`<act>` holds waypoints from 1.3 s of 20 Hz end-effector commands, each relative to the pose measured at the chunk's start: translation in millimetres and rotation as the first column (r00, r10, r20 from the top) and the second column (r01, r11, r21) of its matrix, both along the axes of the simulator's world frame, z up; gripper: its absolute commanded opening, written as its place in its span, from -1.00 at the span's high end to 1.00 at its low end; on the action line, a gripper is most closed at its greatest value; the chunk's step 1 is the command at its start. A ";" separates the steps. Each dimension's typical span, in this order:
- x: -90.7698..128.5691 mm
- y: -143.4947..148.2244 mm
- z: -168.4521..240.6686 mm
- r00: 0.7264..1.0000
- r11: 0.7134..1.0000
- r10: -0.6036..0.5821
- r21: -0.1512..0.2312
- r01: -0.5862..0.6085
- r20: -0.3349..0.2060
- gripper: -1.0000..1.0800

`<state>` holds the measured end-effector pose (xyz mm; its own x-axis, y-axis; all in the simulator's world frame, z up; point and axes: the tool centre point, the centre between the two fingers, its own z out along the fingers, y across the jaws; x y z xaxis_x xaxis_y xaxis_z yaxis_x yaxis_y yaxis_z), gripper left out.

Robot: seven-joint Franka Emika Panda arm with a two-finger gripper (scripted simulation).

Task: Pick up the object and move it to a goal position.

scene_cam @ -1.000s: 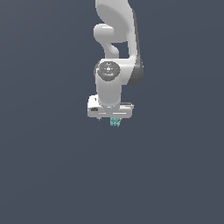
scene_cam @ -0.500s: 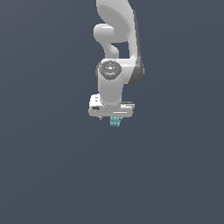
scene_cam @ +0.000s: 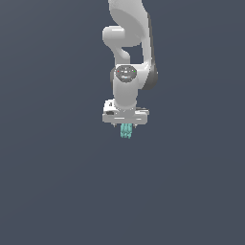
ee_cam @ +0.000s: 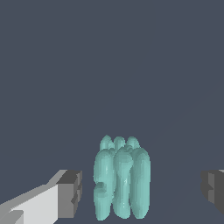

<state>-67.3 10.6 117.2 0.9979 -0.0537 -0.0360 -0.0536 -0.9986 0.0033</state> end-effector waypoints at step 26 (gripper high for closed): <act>-33.7 11.9 -49.9 0.999 1.000 -0.028 0.001 0.028 0.036 -0.92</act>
